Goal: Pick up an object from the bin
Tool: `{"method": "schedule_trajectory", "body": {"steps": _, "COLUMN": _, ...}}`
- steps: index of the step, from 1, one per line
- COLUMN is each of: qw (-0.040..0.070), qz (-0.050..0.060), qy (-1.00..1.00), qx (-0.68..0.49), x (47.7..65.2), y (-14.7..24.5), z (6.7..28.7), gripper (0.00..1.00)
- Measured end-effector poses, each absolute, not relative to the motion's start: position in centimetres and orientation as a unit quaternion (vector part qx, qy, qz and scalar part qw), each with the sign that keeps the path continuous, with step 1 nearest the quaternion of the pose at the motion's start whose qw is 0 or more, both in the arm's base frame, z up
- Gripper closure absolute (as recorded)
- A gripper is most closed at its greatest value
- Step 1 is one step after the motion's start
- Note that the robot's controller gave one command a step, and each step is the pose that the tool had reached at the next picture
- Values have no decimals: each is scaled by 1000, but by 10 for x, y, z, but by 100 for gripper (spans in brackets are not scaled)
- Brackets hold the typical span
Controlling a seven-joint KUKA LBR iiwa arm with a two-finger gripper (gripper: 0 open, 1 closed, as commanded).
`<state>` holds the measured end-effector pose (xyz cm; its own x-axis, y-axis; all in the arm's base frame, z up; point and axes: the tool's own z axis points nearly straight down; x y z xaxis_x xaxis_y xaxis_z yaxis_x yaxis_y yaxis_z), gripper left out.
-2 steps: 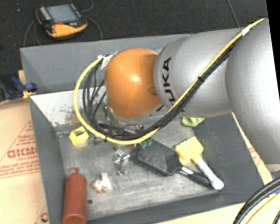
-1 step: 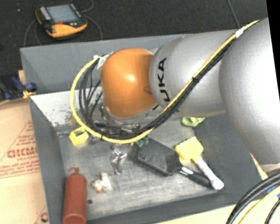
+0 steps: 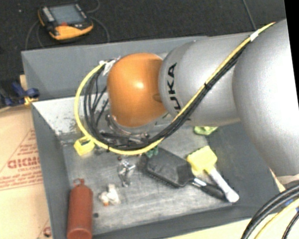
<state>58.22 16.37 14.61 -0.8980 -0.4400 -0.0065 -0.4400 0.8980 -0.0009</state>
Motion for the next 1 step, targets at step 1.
{"method": "schedule_trajectory", "body": {"steps": 1, "qw": 4, "qz": -1, "qy": 944, "qx": -329, "x": 565, "y": 199, "z": 87, "gripper": 0}}
